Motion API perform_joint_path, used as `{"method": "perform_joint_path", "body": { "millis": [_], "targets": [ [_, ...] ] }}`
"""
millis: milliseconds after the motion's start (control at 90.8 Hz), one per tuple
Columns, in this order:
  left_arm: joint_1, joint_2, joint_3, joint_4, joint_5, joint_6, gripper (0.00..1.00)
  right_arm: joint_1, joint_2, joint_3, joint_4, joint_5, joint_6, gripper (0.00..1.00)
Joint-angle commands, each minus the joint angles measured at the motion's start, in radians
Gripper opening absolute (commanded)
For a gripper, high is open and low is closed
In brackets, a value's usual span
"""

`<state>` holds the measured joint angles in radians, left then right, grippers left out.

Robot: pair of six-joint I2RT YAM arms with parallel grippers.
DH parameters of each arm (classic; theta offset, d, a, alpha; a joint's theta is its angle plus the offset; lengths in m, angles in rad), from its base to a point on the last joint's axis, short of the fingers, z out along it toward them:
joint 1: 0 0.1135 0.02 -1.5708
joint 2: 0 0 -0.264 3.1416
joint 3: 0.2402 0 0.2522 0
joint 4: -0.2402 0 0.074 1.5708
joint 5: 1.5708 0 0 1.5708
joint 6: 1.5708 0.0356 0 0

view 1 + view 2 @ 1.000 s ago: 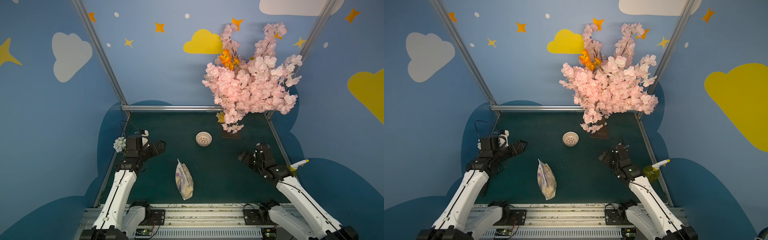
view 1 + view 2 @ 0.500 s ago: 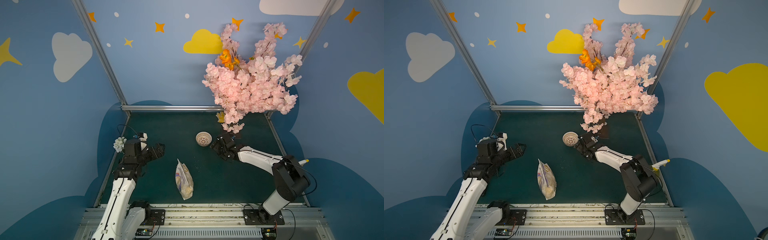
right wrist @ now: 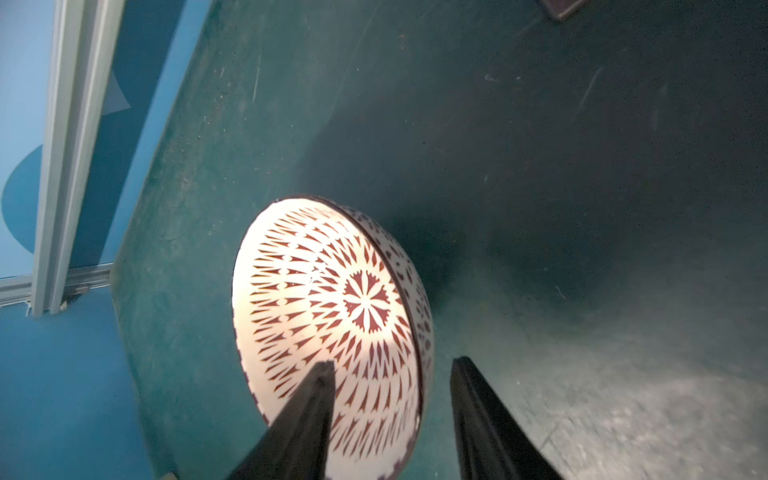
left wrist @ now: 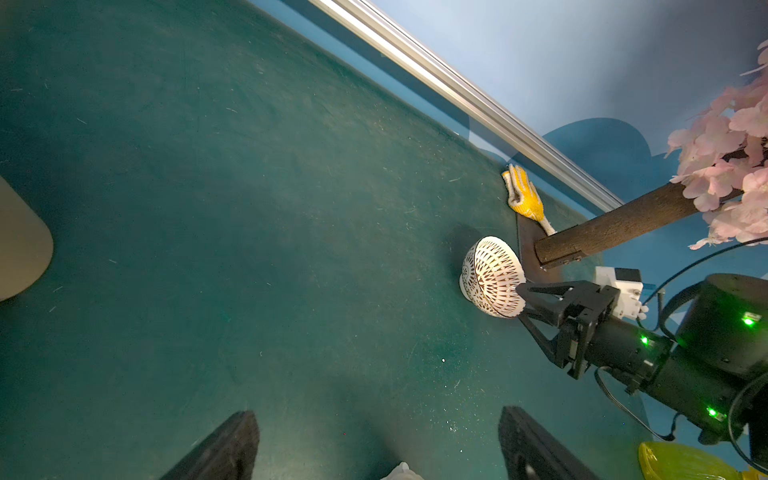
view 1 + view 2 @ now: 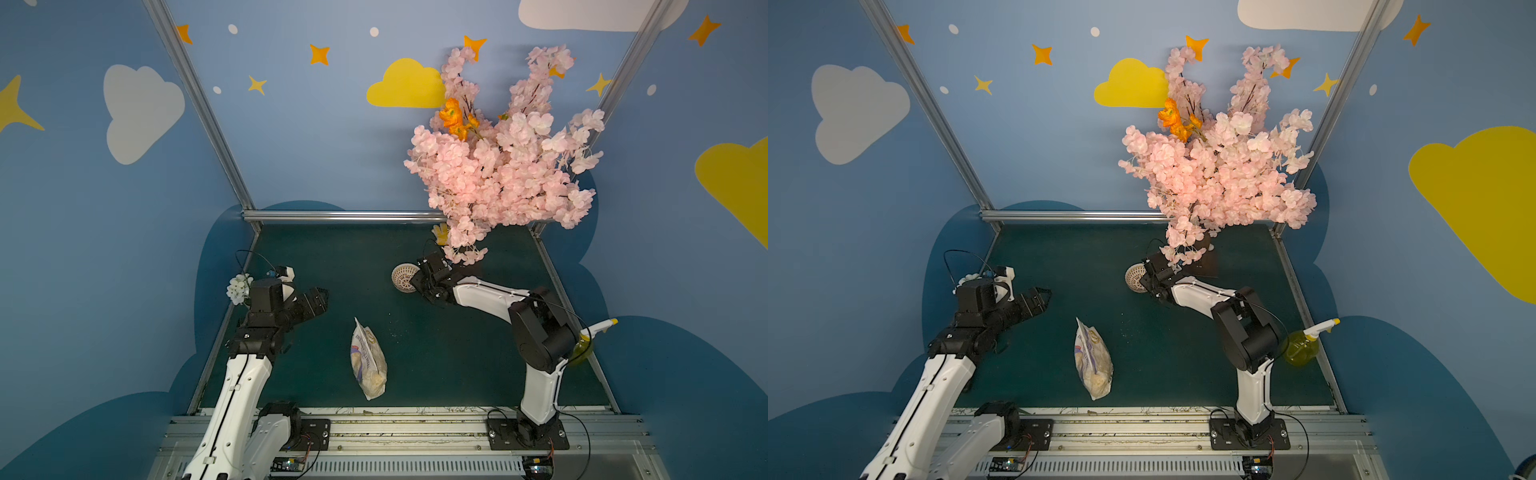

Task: Pour the oats into the breakfast bowl
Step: Pick up the bowl from the center of the board.

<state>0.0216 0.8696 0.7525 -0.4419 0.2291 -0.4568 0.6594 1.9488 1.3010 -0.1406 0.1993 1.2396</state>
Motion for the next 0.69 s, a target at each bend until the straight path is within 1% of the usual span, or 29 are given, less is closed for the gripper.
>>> {"method": "perform_joint_path", "body": {
  "millis": [0,110,121,165,176,330,518,683],
  "targets": [
    [0.005,-0.007,-0.016,0.012,0.000,-0.004,0.94,0.003,0.039,0.049,-0.064,0.023,-0.012,0.40],
    [0.004,-0.007,-0.016,0.012,-0.002,-0.003,0.94,0.005,0.063,0.057,-0.080,0.023,0.001,0.31],
    [0.004,-0.007,-0.016,0.012,-0.003,-0.003,0.94,0.005,0.064,0.057,-0.080,0.021,0.003,0.29],
    [0.005,-0.007,-0.016,0.012,-0.004,-0.005,0.94,0.007,0.069,0.052,-0.077,0.019,0.003,0.16],
    [0.005,-0.007,-0.016,0.012,-0.004,-0.005,0.94,0.008,0.070,0.052,-0.079,0.018,0.004,0.14],
    [0.005,-0.006,-0.016,0.012,-0.001,-0.008,0.93,0.021,0.055,0.055,-0.111,0.020,0.002,0.01],
    [0.005,-0.013,-0.017,0.015,0.004,-0.012,0.93,0.053,-0.012,0.050,-0.194,0.003,0.001,0.00],
    [0.005,-0.016,-0.018,0.020,0.012,-0.016,0.93,0.125,-0.172,-0.017,-0.273,0.022,-0.035,0.00]
  ]
}}
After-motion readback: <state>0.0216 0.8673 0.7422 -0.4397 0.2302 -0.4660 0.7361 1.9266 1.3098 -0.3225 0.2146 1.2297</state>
